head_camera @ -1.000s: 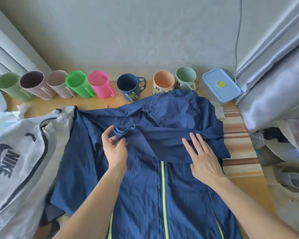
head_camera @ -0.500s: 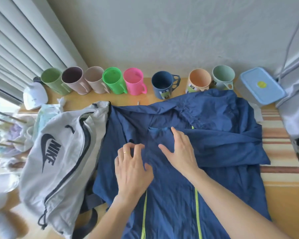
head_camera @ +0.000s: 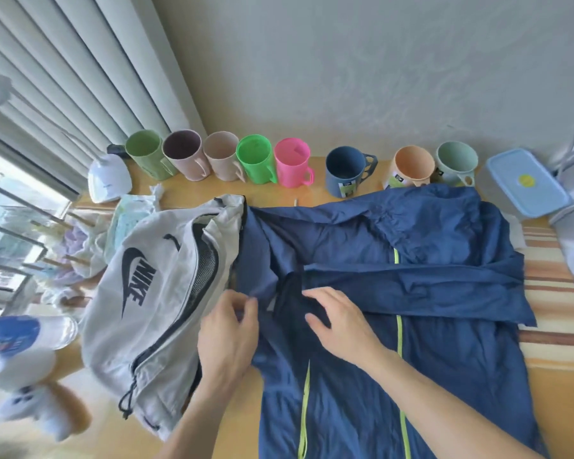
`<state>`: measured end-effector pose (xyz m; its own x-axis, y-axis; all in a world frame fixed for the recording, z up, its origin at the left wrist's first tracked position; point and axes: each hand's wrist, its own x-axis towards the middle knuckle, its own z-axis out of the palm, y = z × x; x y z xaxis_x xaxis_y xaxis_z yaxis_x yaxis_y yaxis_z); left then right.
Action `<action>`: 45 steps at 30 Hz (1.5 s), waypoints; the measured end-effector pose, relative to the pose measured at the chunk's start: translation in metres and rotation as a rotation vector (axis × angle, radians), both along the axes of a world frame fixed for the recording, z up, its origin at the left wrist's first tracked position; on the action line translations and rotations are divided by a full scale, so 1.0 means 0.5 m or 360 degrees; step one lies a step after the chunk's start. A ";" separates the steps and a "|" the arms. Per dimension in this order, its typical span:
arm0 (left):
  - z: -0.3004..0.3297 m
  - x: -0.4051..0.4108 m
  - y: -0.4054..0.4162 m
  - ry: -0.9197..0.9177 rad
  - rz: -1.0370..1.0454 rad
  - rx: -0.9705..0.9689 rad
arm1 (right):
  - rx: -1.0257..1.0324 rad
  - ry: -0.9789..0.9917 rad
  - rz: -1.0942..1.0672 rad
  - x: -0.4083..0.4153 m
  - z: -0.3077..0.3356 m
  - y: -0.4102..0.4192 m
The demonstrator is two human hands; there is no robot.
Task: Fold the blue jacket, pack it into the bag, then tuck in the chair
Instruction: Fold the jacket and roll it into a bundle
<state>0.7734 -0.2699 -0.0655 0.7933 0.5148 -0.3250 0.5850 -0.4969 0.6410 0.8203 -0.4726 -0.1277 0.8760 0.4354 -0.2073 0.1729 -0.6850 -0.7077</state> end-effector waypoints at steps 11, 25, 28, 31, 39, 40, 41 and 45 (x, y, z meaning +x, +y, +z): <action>0.216 0.158 -0.199 -0.0176 0.0205 -0.1790 | 0.0884 0.0559 -0.0846 0.006 0.276 -0.137; -0.134 0.177 -0.207 0.0014 -0.1146 0.0864 | -0.0343 0.0364 -0.1168 0.086 0.021 -0.561; -0.153 0.216 -0.207 -0.0037 -0.1166 0.0928 | -0.0299 0.0342 -0.1171 0.095 -0.002 -0.585; -0.150 0.239 -0.202 -0.0202 -0.1118 0.0981 | 0.0327 0.0428 -0.1508 0.106 0.021 -0.615; -0.132 0.101 -0.131 -0.0538 -0.1564 0.1293 | 0.0349 0.0507 -0.1709 0.118 0.035 -0.674; -0.145 0.089 -0.133 -0.0381 -0.1645 0.1319 | 0.0243 0.0503 -0.1685 0.123 0.025 -0.673; -0.156 0.085 -0.140 -0.0192 -0.1691 0.1321 | 0.0136 0.0524 -0.1668 0.129 0.013 -0.671; -0.147 0.129 -0.210 -0.0127 -0.1510 0.1243 | -0.0411 0.0201 -0.1525 0.162 0.024 -0.630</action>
